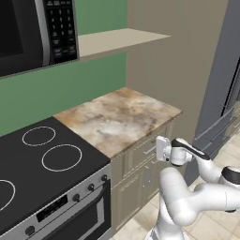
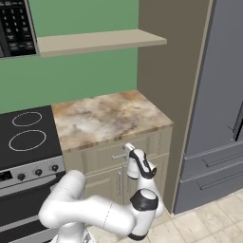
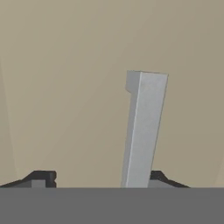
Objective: Take a straw from the drawer in front and place it inside the glass cup on the dining counter.
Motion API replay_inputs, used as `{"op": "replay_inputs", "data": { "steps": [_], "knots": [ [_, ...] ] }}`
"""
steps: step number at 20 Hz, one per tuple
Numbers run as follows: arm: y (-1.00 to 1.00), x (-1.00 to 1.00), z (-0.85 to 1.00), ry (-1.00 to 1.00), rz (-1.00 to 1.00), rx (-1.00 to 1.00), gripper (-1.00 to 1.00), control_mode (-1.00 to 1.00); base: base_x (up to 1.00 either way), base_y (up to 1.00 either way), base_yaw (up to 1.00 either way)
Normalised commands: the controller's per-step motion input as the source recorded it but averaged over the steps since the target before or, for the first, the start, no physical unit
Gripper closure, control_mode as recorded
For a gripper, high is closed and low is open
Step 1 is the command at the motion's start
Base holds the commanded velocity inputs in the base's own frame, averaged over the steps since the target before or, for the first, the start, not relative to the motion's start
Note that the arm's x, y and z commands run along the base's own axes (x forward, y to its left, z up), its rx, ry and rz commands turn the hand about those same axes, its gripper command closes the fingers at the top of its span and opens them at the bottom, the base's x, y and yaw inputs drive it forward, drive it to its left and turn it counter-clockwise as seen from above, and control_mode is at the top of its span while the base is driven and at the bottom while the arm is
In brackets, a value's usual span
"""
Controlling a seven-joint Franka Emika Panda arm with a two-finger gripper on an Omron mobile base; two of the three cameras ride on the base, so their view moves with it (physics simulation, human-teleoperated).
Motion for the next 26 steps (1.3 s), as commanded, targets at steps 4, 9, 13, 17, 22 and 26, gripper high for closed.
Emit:
{"op": "replay_inputs", "data": {
  "steps": [4,9,13,17,22,26],
  "knots": [
    [0.00,0.17,-0.49,-0.05,0.00,0.07,1.00,-1.00,0.00,0.00,0.00],
    [0.00,0.11,-0.31,-0.08,0.00,0.07,1.00,-1.00,0.00,0.00,0.00],
    [-0.08,0.00,-0.02,-0.16,0.00,0.08,1.00,-1.00,0.00,0.00,0.00],
    [-0.31,-0.04,0.00,-0.15,0.00,0.06,1.00,-1.00,0.00,0.00,0.00],
    [-0.49,-0.15,0.02,-0.12,0.00,0.06,1.00,-1.00,0.00,0.00,0.00],
    [-0.69,-0.30,0.04,-0.05,0.00,0.06,1.00,-1.00,0.00,0.00,0.00]
  ]
}}
